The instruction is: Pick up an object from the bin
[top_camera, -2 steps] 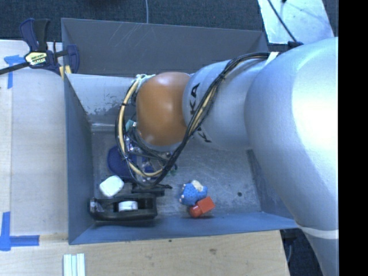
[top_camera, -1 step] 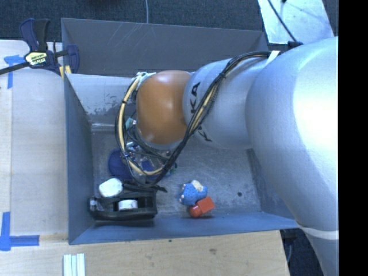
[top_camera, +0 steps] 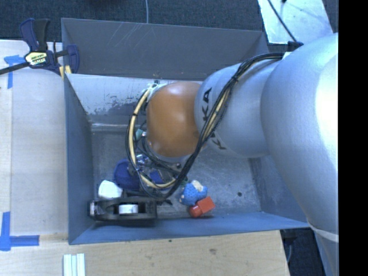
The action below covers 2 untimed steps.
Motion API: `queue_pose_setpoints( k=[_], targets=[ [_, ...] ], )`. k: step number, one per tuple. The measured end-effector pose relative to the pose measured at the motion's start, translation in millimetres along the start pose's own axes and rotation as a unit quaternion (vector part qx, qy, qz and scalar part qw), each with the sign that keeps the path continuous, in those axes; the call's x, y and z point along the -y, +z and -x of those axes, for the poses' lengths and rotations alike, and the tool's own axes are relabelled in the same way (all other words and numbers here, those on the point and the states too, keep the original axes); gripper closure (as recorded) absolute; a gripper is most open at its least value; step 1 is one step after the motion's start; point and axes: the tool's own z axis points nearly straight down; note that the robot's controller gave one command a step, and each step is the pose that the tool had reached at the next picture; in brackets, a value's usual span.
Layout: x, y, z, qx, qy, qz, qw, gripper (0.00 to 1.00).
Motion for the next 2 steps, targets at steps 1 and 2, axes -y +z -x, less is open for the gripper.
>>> queue_pose_setpoints(
  k=[1,2],
  targets=[
    [-28,-29,-16.7,0.0053,0.015,-0.002,0.9999,1.0],
    [-17,-73,-26.2,-0.0002,0.017,0.0,0.9999,1.0]
  ],
)
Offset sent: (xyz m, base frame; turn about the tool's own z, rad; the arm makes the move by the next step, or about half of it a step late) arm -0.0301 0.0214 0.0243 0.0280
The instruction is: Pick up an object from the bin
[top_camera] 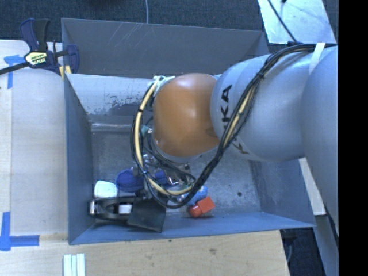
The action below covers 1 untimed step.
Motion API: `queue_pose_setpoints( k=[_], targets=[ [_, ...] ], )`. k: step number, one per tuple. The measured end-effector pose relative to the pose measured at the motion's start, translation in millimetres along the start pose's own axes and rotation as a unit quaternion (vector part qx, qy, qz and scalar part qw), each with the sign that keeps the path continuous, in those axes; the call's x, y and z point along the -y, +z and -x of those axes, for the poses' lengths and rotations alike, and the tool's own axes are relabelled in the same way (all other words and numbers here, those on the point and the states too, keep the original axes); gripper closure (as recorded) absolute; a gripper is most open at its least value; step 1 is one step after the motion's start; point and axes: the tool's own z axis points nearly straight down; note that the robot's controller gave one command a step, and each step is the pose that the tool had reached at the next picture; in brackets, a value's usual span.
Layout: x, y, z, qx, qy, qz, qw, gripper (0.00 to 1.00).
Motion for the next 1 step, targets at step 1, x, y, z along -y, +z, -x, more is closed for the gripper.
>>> queue_pose_setpoints(
  k=[1],
  targets=[
    [15.1,-206.0,29.5,0.0017,0.015,0.0,0.9999,1.0]
  ],
)
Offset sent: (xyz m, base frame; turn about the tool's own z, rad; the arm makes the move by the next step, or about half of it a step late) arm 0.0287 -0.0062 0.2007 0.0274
